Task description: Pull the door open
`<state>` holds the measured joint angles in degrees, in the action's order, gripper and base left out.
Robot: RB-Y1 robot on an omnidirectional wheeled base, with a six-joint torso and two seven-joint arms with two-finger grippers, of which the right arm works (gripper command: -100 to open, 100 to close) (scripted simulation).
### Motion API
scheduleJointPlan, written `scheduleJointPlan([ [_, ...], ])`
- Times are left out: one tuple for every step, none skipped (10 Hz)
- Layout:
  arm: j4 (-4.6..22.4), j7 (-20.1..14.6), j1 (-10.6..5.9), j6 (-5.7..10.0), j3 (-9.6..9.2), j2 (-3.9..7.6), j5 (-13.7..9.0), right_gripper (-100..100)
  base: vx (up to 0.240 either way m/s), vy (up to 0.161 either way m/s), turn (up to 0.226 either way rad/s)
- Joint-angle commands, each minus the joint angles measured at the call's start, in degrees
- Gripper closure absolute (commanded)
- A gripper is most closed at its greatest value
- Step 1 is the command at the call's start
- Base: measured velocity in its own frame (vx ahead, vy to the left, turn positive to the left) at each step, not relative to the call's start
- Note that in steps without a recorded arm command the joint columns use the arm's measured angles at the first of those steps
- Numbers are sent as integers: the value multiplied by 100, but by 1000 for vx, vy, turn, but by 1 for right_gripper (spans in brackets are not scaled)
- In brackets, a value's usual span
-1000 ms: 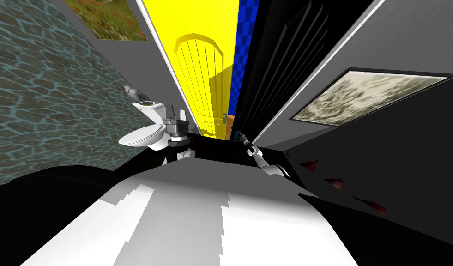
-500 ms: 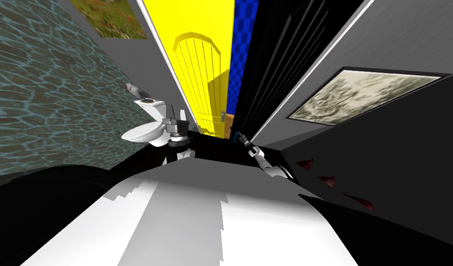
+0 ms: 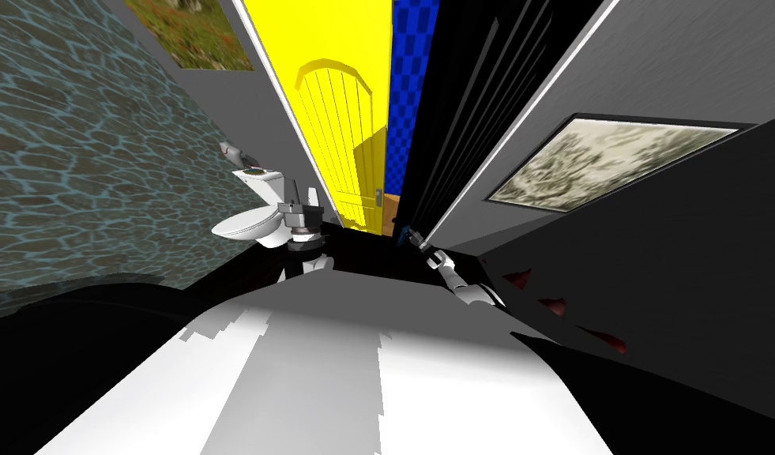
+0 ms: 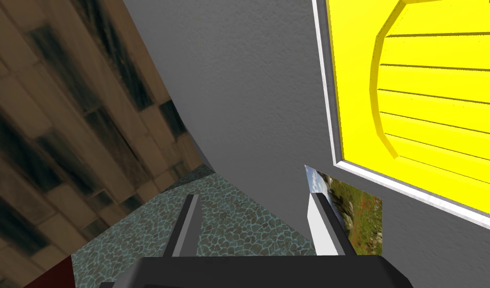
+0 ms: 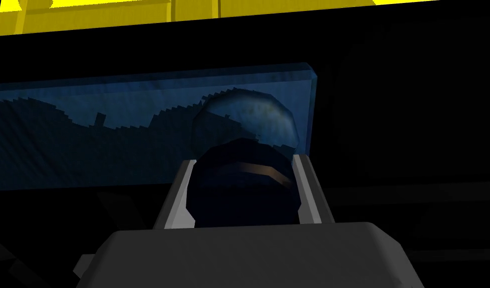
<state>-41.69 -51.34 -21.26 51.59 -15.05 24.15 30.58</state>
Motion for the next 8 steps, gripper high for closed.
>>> scheduleJointPlan([
  [0,0,0,0,0,0,0,100,-22,-54,5],
  [69,-42,4,168,-7,45,52,100,-72,-102,92],
  [109,-63,-1,268,-5,69,81,100,-98,-193,133],
  [133,-75,-4,324,-4,83,97,100,-87,-150,85],
  [182,-101,-10,445,-2,113,132,100,-113,-148,79],
  [208,-114,-14,508,-2,129,150,100,-91,-162,65],
  [261,-142,-20,637,0,160,187,100,-79,-155,89],
  [288,-155,-24,701,1,176,205,100,-99,-153,75],
])
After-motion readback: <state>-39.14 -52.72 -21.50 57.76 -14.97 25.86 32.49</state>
